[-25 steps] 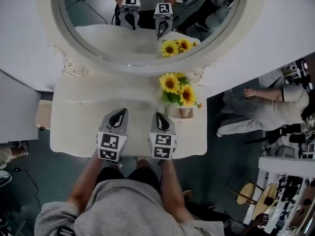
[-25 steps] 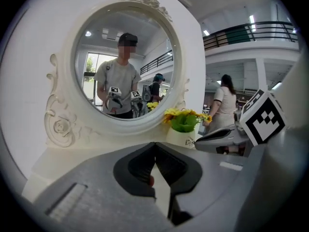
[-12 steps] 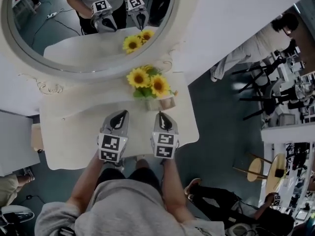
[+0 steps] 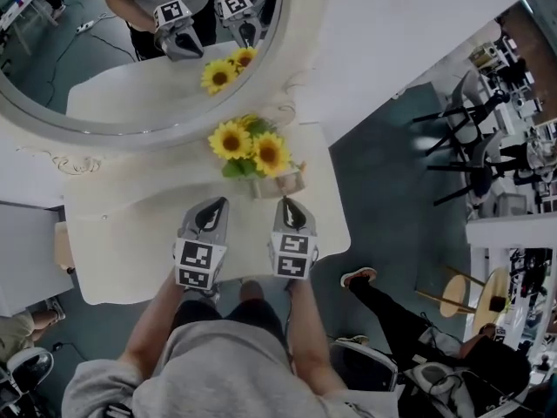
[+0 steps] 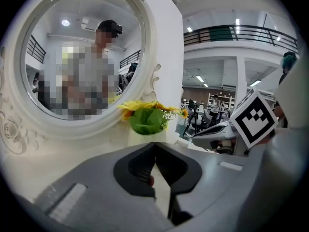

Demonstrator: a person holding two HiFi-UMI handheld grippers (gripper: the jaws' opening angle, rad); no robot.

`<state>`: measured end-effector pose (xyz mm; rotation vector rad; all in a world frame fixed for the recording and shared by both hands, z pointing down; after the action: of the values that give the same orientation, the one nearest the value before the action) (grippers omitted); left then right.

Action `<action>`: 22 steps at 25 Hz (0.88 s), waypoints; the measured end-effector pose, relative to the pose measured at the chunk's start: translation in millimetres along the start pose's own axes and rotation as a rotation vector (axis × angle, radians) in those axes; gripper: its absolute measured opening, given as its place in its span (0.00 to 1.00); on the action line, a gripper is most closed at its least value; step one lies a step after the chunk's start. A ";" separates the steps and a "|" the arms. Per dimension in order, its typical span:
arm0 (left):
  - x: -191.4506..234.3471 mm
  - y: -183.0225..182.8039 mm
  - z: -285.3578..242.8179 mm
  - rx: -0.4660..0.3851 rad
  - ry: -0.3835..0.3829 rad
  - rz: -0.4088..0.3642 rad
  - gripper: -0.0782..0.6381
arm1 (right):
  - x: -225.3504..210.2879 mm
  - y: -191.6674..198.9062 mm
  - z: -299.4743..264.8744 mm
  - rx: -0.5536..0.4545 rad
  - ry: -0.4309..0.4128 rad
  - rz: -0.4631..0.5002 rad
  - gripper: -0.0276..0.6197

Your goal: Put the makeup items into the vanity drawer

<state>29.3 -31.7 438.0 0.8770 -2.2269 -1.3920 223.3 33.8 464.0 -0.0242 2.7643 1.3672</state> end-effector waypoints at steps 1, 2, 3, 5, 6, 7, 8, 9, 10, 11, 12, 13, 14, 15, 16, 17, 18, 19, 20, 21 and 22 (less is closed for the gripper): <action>0.6 1.3 -1.9 0.005 -0.004 0.002 0.12 | -0.9 0.8 -3.6 0.005 -0.005 0.001 0.10; 1.4 2.7 -3.7 0.010 -0.009 0.005 0.12 | -1.6 1.4 -7.3 0.009 -0.012 0.001 0.10; 2.3 4.3 -5.5 0.016 -0.014 0.007 0.12 | -2.2 2.0 -11.3 0.014 -0.019 0.002 0.10; 4.1 7.8 -8.7 0.032 -0.025 0.013 0.12 | -3.5 3.6 -19.6 0.028 -0.033 0.007 0.10; 4.8 9.6 -10.3 0.040 -0.030 0.017 0.12 | -4.3 4.4 -23.8 0.038 -0.040 0.011 0.10; 5.4 11.2 -11.8 0.049 -0.035 0.022 0.12 | -5.2 5.2 -28.0 0.050 -0.047 0.014 0.10; 5.9 12.8 -13.4 0.057 -0.039 0.026 0.12 | -6.3 6.1 -32.2 0.062 -0.053 0.017 0.10; 6.4 14.3 -15.1 0.065 -0.043 0.029 0.12 | -7.6 7.0 -36.1 0.073 -0.058 0.019 0.10; 6.9 15.9 -16.7 0.072 -0.046 0.032 0.12 | -8.8 8.1 -39.8 0.083 -0.061 0.021 0.10; 7.5 17.4 -18.1 0.078 -0.048 0.034 0.12 | -9.9 9.4 -43.1 0.092 -0.063 0.021 0.10; 8.1 19.0 -19.2 0.084 -0.051 0.035 0.12 | -10.9 10.8 -46.2 0.101 -0.064 0.021 0.10; 8.7 20.8 -20.1 0.090 -0.053 0.037 0.12 | -11.7 12.2 -49.0 0.108 -0.066 0.019 0.10; 9.1 22.7 -20.9 0.095 -0.055 0.039 0.12 | -12.4 13.6 -51.5 0.115 -0.067 0.017 0.10; 9.3 24.6 -21.7 0.101 -0.056 0.041 0.12 | -13.1 14.9 -53.8 0.120 -0.069 0.016 0.10; 9.4 26.4 -22.4 0.107 -0.058 0.043 0.12 | -13.8 16.0 -55.9 0.125 -0.070 0.014 0.10; 9.4 27.9 -22.9 0.111 -0.059 0.044 0.12 | -14.2 17.0 -57.9 0.130 -0.072 0.014 0.10; 9.5 29.3 -23.3 0.115 -0.061 0.046 0.12 | -14.5 17.8 -59.9 0.134 -0.073 0.015 0.10; 9.5 30.3 -23.7 0.118 -0.062 0.047 0.12 | -14.7 18.5 -61.7 0.138 -0.073 0.015 0.10; 9.5 31.2 -24.0 0.121 -0.062 0.049 0.12 | -15.0 19.1 -63.4 0.142 -0.073 0.013 0.10; 9.6 32.0 -24.4 0.124 -0.063 0.050 0.12 | -15.3 19.7 -65.1 0.145 -0.073 0.012 0.10; 9.8 32.9 -24.7 0.126 -0.064 0.052 0.12 | -15.7 20.4 -66.9 0.149 -0.074 0.010 0.10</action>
<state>26.8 -44.3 478.4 0.8202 -2.3900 -1.2847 235.1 -7.2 521.6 0.0455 2.7994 1.1359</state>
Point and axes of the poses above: the fingertips, and each gripper's own axes: z backward along the fingers, x to its left, y out of its underside, the point moved 9 cm from there along z, backward along the fingers, and after that the axes turned 9 degrees about -y, right-handed, at the moved point
